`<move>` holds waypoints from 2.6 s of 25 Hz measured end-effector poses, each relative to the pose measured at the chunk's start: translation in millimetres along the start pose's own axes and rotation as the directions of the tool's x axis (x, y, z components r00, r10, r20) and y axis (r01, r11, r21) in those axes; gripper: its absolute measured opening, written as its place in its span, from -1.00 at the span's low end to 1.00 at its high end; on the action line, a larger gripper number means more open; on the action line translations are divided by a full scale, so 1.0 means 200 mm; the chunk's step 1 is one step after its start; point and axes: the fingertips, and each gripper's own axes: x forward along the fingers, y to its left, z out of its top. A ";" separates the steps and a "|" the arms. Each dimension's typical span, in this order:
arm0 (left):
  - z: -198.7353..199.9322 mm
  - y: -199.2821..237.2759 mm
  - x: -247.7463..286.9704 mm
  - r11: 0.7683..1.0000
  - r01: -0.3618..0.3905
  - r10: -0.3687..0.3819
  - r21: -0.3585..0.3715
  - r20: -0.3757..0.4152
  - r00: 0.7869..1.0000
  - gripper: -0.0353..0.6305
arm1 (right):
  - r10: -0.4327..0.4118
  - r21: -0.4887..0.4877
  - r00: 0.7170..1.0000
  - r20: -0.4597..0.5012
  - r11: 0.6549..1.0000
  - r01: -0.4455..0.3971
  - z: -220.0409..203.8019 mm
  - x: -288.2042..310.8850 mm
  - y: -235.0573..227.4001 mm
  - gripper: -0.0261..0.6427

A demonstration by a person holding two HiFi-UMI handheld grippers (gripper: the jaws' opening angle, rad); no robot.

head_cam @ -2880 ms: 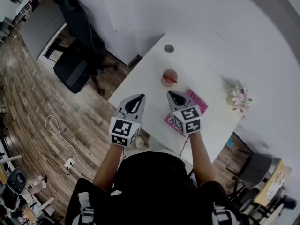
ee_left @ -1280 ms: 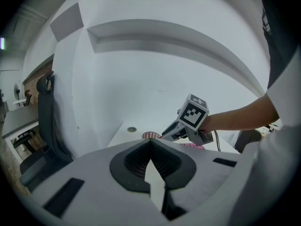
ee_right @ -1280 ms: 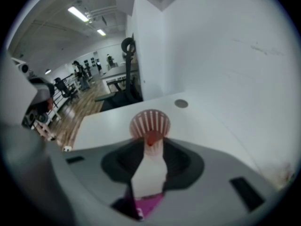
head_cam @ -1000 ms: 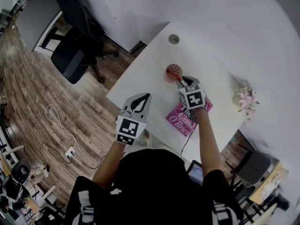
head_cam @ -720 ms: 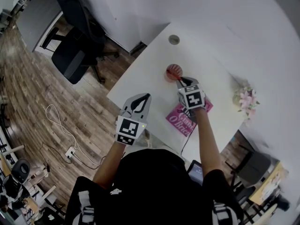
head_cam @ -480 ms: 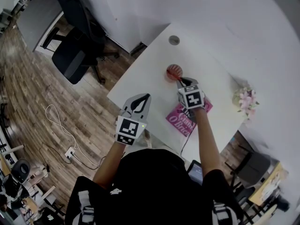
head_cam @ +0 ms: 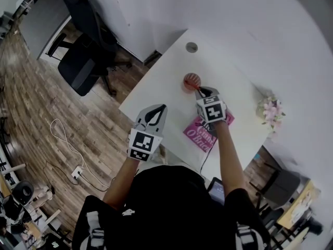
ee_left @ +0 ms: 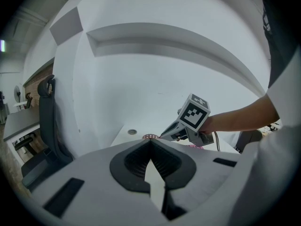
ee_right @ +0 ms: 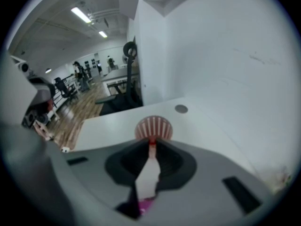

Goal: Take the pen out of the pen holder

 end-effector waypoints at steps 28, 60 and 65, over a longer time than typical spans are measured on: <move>0.29 -0.01 -0.19 0.996 -0.014 0.002 0.088 0.138 0.990 -0.85 | -0.134 0.055 0.933 0.333 0.991 0.122 0.33 -0.60 0.11 -0.72; 0.76 -0.04 -0.60 0.979 -0.110 0.036 0.174 0.382 0.924 -0.85 | -0.177 0.045 0.698 0.694 0.978 0.204 0.66 -1.41 0.37 -0.72; 0.80 -0.05 -0.64 0.977 -0.126 0.046 0.173 0.403 0.914 -0.85 | -0.180 0.048 0.672 0.718 0.976 0.210 0.68 -1.48 0.40 -0.72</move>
